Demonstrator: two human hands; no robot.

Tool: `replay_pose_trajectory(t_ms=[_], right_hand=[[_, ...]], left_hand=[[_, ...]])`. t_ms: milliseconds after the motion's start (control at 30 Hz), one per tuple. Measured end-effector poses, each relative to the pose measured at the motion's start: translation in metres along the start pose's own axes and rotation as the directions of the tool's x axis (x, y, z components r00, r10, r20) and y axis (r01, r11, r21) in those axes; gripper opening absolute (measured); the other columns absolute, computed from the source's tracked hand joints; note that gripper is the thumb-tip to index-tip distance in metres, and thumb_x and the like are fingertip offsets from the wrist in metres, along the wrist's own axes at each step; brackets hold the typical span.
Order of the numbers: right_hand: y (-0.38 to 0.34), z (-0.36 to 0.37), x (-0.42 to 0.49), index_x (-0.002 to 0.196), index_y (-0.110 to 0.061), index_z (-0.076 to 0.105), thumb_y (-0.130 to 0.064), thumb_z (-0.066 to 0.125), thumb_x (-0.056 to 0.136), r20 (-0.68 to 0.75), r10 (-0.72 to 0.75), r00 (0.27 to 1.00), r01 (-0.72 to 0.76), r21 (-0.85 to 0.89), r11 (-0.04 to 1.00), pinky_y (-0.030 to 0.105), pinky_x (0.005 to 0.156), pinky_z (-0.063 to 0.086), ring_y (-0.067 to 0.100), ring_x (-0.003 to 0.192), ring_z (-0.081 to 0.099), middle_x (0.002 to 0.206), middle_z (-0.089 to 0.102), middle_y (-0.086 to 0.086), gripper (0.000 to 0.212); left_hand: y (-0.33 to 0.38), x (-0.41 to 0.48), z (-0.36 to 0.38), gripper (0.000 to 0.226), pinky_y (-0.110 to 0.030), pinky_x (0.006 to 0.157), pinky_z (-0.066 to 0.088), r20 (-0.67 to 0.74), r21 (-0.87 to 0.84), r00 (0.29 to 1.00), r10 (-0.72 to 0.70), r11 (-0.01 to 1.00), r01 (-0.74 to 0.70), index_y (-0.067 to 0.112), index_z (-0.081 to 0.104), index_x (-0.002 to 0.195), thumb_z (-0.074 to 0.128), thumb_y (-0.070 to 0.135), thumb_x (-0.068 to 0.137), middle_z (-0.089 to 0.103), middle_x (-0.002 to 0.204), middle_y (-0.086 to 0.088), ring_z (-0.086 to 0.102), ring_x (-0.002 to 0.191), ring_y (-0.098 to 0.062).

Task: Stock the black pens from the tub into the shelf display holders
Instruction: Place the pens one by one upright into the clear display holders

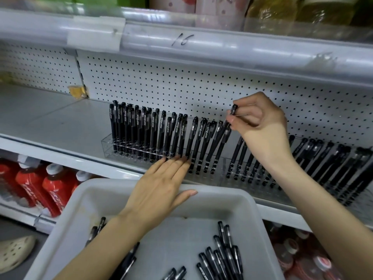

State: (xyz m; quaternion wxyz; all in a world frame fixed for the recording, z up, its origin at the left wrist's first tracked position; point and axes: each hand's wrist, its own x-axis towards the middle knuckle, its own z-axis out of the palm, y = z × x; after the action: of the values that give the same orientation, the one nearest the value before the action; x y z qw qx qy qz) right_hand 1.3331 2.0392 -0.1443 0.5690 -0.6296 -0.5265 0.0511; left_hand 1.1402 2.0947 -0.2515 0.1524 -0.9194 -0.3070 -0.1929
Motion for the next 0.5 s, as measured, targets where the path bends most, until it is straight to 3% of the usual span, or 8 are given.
replay_pose_trajectory(t_ms=[133, 333, 500], right_hand=[[0.000, 0.003, -0.001, 0.094, -0.024, 0.058, -0.013, 0.072, 0.082, -0.006, -0.003, 1.000, 0.003, -0.003, 1.000, 0.040, 0.086, 0.055, 0.009, 0.092, 0.066, 0.092, 0.068, -0.004, 0.022], [0.002, 0.006, 0.001, 0.093, -0.025, 0.057, -0.013, 0.072, 0.082, -0.048, -0.002, 0.999, 0.001, -0.027, 1.000, 0.035, 0.086, 0.055, 0.005, 0.089, 0.066, 0.090, 0.066, -0.008, 0.023], [0.010, 0.011, -0.004, 0.092, -0.024, 0.060, -0.014, 0.072, 0.081, 0.021, 0.003, 1.000, -0.002, -0.077, 0.997, 0.011, 0.078, 0.047, -0.006, 0.086, 0.061, 0.087, 0.064, -0.013, 0.020]], left_hand=[[-0.003, 0.001, 0.003, 0.066, -0.037, 0.103, 0.040, -0.003, 0.011, 1.000, 0.019, 1.000, -0.019, 0.009, 0.059, 0.125, 0.029, 0.057, 0.091, 0.061, 0.125, -0.005, 0.057, 0.117, -0.018], [-0.005, 0.002, 0.006, 0.066, -0.036, 0.104, 0.038, -0.006, 0.022, 0.999, 0.033, 0.999, -0.033, 0.009, 0.059, 0.124, 0.031, 0.058, 0.091, 0.061, 0.124, -0.006, 0.056, 0.116, -0.019], [-0.006, 0.003, 0.008, 0.065, -0.035, 0.104, 0.036, -0.011, 0.019, 0.999, 0.039, 0.999, -0.039, 0.010, 0.060, 0.123, 0.031, 0.058, 0.090, 0.061, 0.122, -0.005, 0.056, 0.115, -0.019]])
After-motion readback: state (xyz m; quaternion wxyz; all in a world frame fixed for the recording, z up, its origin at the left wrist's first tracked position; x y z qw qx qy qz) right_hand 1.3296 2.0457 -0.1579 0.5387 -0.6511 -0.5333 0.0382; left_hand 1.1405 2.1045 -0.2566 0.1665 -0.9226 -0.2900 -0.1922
